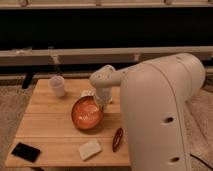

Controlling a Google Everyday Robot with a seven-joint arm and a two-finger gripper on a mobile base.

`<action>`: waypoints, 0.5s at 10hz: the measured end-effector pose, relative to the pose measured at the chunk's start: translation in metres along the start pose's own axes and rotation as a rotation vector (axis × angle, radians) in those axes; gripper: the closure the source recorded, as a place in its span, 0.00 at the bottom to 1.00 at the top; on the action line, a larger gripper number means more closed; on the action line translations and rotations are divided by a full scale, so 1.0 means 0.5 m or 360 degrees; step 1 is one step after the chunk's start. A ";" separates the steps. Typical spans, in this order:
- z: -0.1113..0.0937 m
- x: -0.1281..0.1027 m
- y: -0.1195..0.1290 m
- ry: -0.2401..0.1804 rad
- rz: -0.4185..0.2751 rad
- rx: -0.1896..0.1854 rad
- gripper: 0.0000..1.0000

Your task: Drag the ceramic bowl in a circle

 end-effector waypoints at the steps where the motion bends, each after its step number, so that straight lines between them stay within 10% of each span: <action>1: -0.004 0.013 -0.004 0.0005 -0.0007 0.0006 0.90; 5: -0.018 0.074 0.023 0.0002 -0.0048 0.0003 0.90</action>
